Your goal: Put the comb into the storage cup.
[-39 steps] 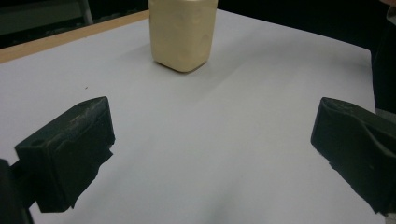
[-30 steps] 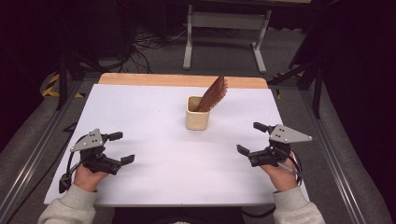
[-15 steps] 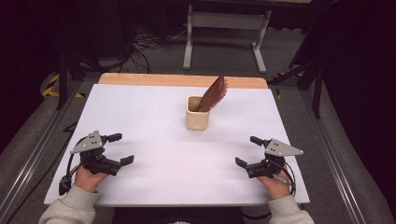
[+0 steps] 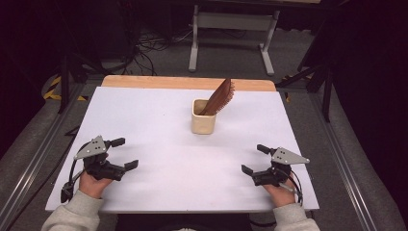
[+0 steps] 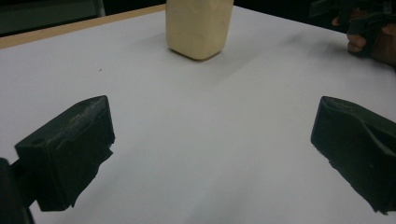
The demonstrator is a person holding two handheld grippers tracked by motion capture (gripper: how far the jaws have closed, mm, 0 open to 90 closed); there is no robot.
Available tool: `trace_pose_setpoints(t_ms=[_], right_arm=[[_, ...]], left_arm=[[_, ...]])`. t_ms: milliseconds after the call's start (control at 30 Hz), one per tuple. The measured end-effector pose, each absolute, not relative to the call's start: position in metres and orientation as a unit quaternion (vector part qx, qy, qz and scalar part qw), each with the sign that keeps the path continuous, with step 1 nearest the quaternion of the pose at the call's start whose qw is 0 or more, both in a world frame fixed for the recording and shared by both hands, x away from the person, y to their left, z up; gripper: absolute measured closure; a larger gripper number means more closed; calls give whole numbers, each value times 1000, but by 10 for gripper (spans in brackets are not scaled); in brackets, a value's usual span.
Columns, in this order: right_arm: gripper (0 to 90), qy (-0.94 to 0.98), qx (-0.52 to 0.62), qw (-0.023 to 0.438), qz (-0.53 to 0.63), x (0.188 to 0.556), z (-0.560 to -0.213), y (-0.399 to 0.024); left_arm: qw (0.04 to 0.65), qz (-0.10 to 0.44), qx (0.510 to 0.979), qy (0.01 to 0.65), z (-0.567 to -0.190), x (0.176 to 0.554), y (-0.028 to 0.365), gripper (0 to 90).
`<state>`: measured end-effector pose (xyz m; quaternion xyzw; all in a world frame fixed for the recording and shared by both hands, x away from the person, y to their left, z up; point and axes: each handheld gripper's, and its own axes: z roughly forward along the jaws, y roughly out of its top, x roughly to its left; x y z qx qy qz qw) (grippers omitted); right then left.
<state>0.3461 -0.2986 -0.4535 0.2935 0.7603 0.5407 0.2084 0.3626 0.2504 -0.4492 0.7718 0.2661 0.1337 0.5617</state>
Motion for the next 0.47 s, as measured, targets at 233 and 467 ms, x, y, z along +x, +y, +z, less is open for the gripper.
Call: trace_pose_setpoints(t_ms=[233,467], right_arm=[[2,761,285,206,544,346,-452,-298],[5,759,280,206,550,346,-451,-299]], left_arm=[[564,129,768,274,-450,362,249,6],[568,126,765,275,-452,362,249,5]])
